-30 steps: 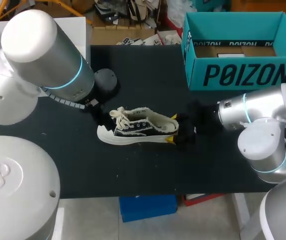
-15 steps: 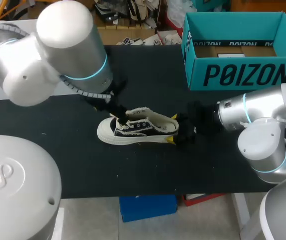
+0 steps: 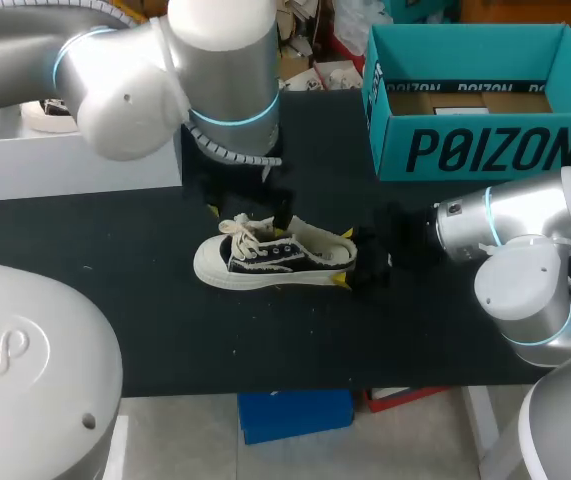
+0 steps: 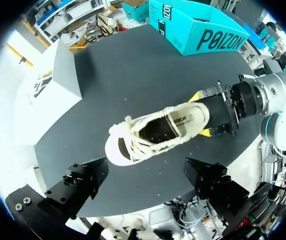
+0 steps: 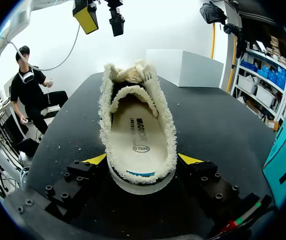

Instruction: Take the shoe out of the shoebox, open the shoe tongue, remove and reinsert the insole, then place the shoe into the shoebox

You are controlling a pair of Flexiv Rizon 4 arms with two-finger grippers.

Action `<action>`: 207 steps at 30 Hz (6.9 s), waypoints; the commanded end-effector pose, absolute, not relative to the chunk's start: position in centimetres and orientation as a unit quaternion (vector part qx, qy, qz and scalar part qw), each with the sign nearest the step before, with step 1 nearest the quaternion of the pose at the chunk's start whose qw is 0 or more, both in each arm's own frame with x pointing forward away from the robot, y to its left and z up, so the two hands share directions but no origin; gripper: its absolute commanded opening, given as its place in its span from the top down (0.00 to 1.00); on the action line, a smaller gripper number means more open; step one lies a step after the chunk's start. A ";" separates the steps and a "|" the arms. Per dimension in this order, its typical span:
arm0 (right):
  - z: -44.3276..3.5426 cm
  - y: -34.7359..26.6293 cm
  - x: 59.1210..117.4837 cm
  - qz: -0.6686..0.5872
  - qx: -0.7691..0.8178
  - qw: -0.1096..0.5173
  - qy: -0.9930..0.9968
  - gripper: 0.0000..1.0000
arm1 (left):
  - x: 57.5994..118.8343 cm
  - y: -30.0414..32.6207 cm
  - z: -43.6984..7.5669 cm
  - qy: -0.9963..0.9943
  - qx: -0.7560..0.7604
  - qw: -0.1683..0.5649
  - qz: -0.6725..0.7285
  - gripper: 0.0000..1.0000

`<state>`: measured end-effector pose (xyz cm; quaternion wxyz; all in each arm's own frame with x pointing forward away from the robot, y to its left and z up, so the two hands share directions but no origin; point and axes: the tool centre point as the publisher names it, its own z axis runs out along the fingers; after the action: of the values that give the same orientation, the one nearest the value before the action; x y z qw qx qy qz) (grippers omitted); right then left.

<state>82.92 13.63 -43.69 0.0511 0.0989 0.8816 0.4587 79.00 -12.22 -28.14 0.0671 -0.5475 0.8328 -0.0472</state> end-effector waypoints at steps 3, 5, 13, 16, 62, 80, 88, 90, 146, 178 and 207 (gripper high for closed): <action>-44.1 13.9 83.2 0.457 0.100 0.051 0.882 1.00 | 79.3 -12.5 -28.2 0.833 -0.548 0.062 -0.038 0.00; -44.1 13.9 83.2 0.457 0.100 0.051 0.882 1.00 | 79.2 -12.4 -28.4 0.825 -0.561 0.057 -0.033 0.00; -44.1 13.9 83.2 0.457 0.100 0.051 0.882 1.00 | 79.6 -14.1 -29.3 0.780 -0.624 0.030 0.011 0.00; -44.1 13.9 83.2 0.457 0.100 0.051 0.882 1.00 | 79.8 -15.1 -29.3 0.778 -0.627 0.037 0.020 0.00; -44.1 13.9 83.2 0.457 0.100 0.051 0.882 1.00 | 81.9 -16.2 -36.9 0.722 -0.642 0.157 0.204 0.00; -44.1 13.9 83.2 0.457 0.100 0.051 0.882 1.00 | 81.8 -16.8 -36.8 0.731 -0.630 0.164 0.205 0.85; -44.1 13.9 83.2 0.457 0.100 0.051 0.882 1.00 | 81.7 -16.5 -37.3 0.732 -0.626 0.161 0.214 1.00; -44.1 13.9 83.2 0.457 0.100 0.051 0.882 1.00 | 81.6 -16.5 -37.2 0.733 -0.625 0.161 0.213 1.00; -44.1 13.9 83.2 0.457 0.100 0.051 0.882 1.00 | 80.7 -8.0 -33.0 0.720 -0.686 0.103 0.016 1.00; -44.1 13.9 83.2 0.457 0.100 0.051 0.882 1.00 | 82.4 -8.5 -30.9 0.810 -0.582 0.059 -0.051 0.00; -44.1 13.9 83.2 0.457 0.100 0.051 0.882 1.00 | 83.9 -16.2 -29.2 0.968 0.145 -0.199 -0.052 1.00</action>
<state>83.02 13.79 -43.71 0.0512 0.0988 0.8815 0.4588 83.17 -16.11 -29.10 -0.0549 -0.2235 0.9700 -0.0783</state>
